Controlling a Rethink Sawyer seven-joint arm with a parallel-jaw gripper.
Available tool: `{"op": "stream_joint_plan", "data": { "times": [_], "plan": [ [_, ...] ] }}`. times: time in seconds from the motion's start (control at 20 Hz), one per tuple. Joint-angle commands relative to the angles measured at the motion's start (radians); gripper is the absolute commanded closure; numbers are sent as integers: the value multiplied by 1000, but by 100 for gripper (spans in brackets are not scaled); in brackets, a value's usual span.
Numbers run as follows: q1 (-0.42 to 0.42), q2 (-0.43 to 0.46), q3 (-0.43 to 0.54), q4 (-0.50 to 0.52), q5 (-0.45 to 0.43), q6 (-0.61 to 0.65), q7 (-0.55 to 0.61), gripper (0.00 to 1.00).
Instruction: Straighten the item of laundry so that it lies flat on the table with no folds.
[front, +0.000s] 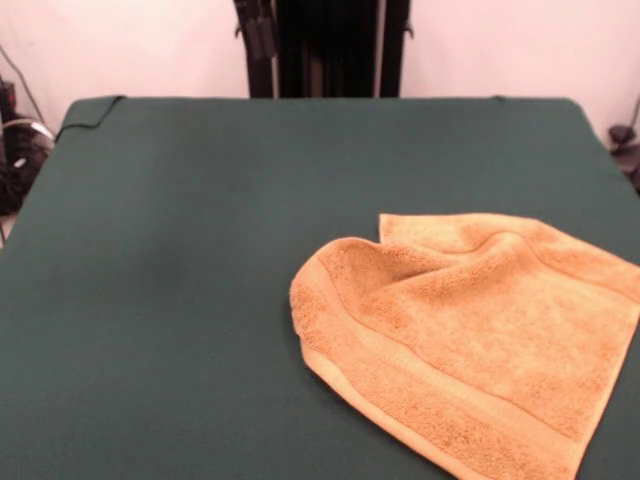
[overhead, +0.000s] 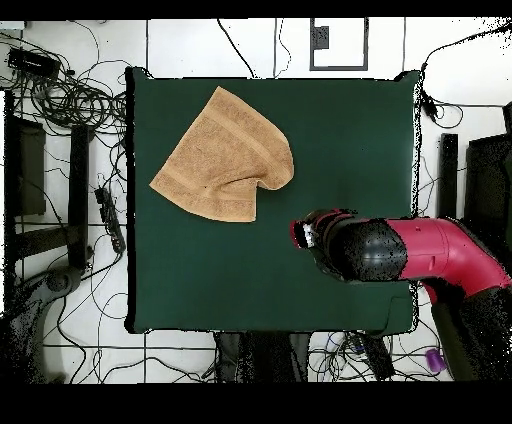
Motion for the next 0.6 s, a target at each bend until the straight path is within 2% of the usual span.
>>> {"op": "stream_joint_plan", "data": {
  "times": [0.05,0.6],
  "plan": [
    [46,35,66,79,0,63,-106,100],
    [78,48,36,61,-8,57,-58,100]
  ]
}}
